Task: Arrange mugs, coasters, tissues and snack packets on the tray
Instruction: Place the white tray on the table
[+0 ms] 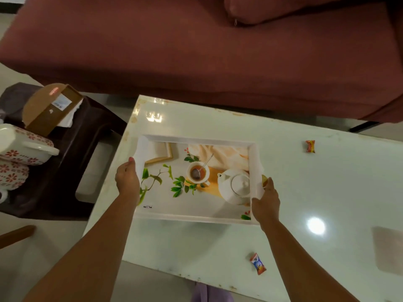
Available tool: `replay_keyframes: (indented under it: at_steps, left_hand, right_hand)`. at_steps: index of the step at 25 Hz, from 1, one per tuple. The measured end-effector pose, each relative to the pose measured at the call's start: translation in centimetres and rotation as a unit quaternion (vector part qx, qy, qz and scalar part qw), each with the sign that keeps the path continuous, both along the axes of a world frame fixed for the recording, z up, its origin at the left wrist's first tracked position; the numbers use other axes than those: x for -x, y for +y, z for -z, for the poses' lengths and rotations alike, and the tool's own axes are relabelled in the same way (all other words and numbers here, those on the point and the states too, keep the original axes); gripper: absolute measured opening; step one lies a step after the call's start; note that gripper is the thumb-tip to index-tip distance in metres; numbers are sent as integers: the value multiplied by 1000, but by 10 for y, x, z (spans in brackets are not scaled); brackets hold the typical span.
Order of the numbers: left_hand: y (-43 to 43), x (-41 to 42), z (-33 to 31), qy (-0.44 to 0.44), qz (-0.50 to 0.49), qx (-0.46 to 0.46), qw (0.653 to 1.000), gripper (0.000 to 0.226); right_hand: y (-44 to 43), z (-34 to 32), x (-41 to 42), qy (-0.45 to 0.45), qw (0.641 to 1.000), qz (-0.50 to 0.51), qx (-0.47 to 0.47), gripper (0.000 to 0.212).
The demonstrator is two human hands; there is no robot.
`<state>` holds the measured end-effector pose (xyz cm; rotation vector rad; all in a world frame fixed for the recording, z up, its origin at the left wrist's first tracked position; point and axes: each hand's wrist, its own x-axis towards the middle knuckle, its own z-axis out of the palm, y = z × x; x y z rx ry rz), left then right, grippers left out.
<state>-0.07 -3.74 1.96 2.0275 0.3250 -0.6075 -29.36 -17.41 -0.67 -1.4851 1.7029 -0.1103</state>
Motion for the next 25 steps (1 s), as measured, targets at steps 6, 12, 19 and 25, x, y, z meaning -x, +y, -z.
replay_keyframes:
  at_steps: [6,12,19,25]
  left_hand:
    - [1,5,22,-4,36,-15,999,53]
    - [-1,-1,31,12,70,-23,997,59]
    - [-2,-4,33,20,121,-24,992,63]
    - [1,-9,17,77,195,-42,977,73]
  right_hand:
    - [5,10,12,-7,999,24,24,79]
    - [10,11,14,-7,999,35,20,78]
    - [19,9,14,1,1000,24,20,75]
    - [24,-1,13,4,1000,14,0,76]
